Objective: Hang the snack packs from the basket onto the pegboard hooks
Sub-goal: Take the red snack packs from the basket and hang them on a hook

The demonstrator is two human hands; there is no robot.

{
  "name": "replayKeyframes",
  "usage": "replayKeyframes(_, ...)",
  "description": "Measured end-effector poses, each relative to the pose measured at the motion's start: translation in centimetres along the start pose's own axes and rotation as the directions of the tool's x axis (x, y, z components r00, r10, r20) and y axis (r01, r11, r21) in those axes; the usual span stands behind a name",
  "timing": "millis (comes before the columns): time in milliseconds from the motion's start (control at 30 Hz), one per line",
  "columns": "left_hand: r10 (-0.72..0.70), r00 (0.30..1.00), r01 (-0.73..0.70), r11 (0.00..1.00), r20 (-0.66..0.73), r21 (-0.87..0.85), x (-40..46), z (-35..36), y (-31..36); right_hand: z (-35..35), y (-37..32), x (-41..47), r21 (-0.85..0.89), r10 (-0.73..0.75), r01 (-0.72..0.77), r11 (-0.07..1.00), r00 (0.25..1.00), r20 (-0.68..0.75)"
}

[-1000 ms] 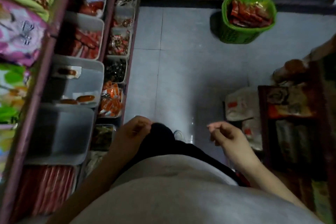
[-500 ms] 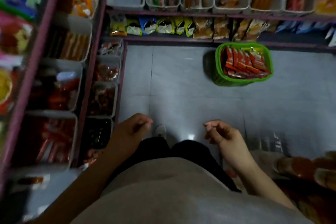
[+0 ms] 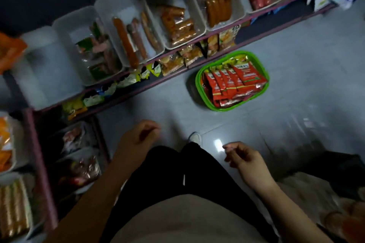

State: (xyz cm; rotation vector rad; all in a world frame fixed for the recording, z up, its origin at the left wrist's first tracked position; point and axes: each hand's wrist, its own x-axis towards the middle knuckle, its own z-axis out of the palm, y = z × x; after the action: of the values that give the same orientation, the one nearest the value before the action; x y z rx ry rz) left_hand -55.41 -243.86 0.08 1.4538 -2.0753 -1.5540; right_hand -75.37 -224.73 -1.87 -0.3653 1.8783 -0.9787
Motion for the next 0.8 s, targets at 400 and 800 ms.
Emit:
replayKeyframes(400, 0.026, 0.947, -0.051, 0.996, 0.319, 0.071, 32.2, 12.8, -6.9, -1.1, 2.7, 32.2, 0.073, -0.024, 0.043, 0.996, 0.970, -0.242)
replayKeyframes(800, -0.074, 0.868, -0.064, 0.964, 0.491, 0.258, 53.7, 32.4, -20.0, 0.9, 16.5, 55.2, -0.824, -0.349, 0.046, 0.565, 0.918, -0.188)
